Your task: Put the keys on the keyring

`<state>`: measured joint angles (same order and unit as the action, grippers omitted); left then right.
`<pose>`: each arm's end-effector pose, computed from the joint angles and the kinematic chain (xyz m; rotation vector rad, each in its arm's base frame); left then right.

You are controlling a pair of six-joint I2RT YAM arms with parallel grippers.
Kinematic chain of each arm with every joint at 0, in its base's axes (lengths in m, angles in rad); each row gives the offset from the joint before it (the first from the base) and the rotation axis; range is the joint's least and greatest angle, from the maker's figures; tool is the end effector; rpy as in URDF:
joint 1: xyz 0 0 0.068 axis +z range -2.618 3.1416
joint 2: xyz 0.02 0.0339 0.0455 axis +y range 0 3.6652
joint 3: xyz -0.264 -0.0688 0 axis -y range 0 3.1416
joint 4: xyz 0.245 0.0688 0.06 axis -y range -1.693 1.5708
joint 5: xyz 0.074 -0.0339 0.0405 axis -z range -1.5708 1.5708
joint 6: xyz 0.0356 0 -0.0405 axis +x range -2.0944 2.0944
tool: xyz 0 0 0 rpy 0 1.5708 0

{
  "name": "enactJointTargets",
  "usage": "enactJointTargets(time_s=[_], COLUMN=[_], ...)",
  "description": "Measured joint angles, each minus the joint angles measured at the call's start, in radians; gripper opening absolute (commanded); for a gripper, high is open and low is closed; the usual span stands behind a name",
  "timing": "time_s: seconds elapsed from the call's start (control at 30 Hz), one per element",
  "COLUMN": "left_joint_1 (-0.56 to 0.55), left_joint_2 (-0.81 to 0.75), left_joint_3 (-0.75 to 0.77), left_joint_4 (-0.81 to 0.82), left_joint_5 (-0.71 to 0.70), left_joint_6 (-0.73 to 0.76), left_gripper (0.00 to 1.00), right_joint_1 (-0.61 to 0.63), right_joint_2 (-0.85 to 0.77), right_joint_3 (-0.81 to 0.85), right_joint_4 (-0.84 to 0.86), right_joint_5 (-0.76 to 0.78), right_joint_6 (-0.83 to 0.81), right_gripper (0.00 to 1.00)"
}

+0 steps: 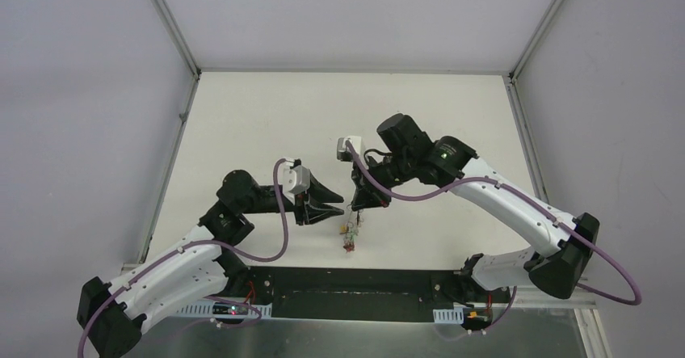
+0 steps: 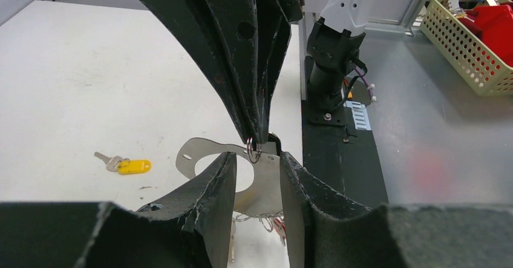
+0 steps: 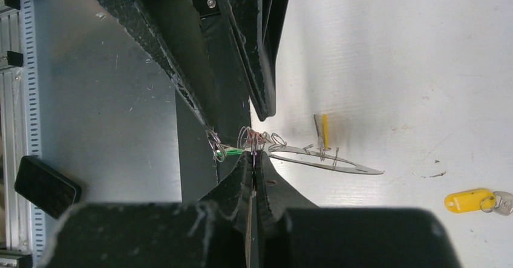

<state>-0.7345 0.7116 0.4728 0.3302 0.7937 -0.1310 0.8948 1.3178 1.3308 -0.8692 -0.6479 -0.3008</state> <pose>0.1098 -0.1333 0.2953 1.1017 1.2254 -1.2579 0.1492 0.2203 0.3549 -1.6286 1.8475 1.0516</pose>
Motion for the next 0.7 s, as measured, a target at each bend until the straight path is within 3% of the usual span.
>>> enactJointTargets(time_s=[0.7], left_joint_1=[0.000], left_joint_2=[0.121], left_joint_3=[0.035], left_joint_4=[-0.009], left_joint_5=[0.050], left_joint_6=[0.002], left_gripper=[0.13], right_joint_1=[0.000], right_joint_2=[0.052], right_joint_3=[0.059], right_joint_4=[-0.035], right_joint_5=[-0.028], right_joint_6=[0.055], right_gripper=[0.00])
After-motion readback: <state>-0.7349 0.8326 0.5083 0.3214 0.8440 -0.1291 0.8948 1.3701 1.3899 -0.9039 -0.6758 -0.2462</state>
